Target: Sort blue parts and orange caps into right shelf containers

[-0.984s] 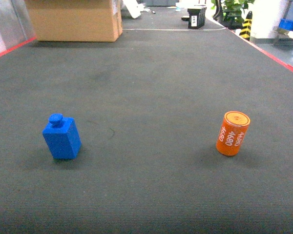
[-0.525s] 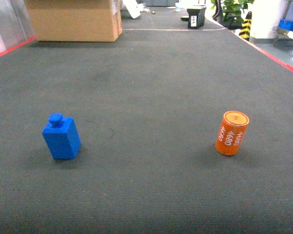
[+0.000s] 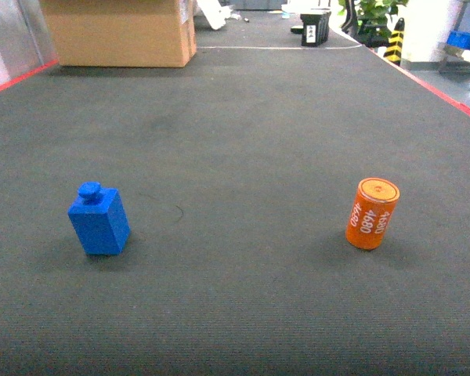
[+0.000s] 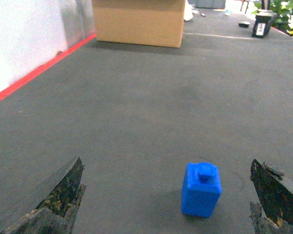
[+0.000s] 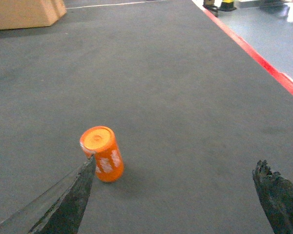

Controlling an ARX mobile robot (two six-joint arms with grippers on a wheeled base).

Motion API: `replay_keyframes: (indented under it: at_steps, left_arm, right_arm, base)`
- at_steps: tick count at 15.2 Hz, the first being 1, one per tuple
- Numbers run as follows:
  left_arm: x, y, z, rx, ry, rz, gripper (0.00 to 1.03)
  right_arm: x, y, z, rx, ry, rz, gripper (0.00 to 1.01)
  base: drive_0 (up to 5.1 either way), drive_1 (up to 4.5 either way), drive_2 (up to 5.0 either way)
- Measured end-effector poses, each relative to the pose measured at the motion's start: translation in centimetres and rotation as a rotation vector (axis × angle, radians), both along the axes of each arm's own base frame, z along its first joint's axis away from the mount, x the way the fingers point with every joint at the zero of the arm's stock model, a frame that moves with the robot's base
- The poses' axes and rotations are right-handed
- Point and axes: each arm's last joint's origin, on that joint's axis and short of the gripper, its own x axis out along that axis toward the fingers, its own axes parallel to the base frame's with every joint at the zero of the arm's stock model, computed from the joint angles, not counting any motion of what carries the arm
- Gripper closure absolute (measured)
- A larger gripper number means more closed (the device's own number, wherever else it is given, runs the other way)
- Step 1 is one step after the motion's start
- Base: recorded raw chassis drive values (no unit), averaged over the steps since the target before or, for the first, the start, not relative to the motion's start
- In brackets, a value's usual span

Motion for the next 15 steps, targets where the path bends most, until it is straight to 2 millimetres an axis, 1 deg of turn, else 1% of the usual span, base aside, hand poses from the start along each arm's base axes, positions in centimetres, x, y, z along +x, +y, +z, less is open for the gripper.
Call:
replay_keyframes:
  at_steps: [1, 2, 3, 4, 5, 6, 8, 11, 13, 15]
  left_arm:
    - [2.4, -0.8, -0.6, 0.005, 0.025, -0.028, 0.05]
    - [4.8, -1.6, -2.0, 0.018, 0.097, -0.043, 0.05]
    - [6.7, -2.2, -3.4, 0.033, 0.168, -0.051, 0.05]
    - [8.2, -2.5, -4.1, 0.045, 0.202, -0.055, 0.05]
    - [9.8, -3.0, -4.5, 0.058, 0.215, -0.069, 0.05]
    - [11.0, -3.4, -4.8, 0.058, 0.218, -0.078, 0.05]
    - [12.0, -3.8, -5.5, 0.061, 0.237, -0.084, 0.05]
    - [12.7, -4.0, -6.6, 0.064, 0.266, -0.095, 0.05]
    - [13.1, -4.2, -7.2, 0.064, 0.279, -0.105, 0.05]
    - [13.7, -4.4, -8.0, 0.067, 0.298, -0.112, 0.05]
  right_arm:
    - [2.9, 0.8, -0.2, 0.008, -0.010, 0.033, 0.03]
    - [5.3, 1.7, -1.1, 0.003, 0.012, 0.047, 0.03]
    - [6.9, 2.2, -2.3, -0.013, 0.070, 0.056, 0.03]
    - [8.1, 2.7, -3.8, -0.038, 0.141, 0.067, 0.03]
    - [9.2, 3.1, -4.6, -0.063, 0.174, 0.080, 0.03]
    - [10.6, 3.7, -4.6, -0.070, 0.168, 0.099, 0.03]
    - [11.9, 4.7, -5.0, -0.075, 0.184, 0.134, 0.03]
    - [12.7, 5.8, -5.8, -0.081, 0.207, 0.163, 0.03]
    - [13.5, 6.3, -6.0, -0.081, 0.209, 0.169, 0.03]
    - [14.1, 6.5, -6.8, -0.079, 0.233, 0.166, 0.03]
  base:
    - [0.0, 0.00, 0.0]
    - [0.0, 0.00, 0.0]
    - [0.0, 0.00, 0.0]
    - [0.0, 0.00, 0.0]
    - [0.0, 0.00, 0.0]
    - [0.0, 0.00, 0.0]
    - [0.0, 0.00, 0.0]
    - [0.0, 0.00, 0.0]
    - [0.0, 0.00, 0.0]
    - [0.0, 0.00, 0.0]
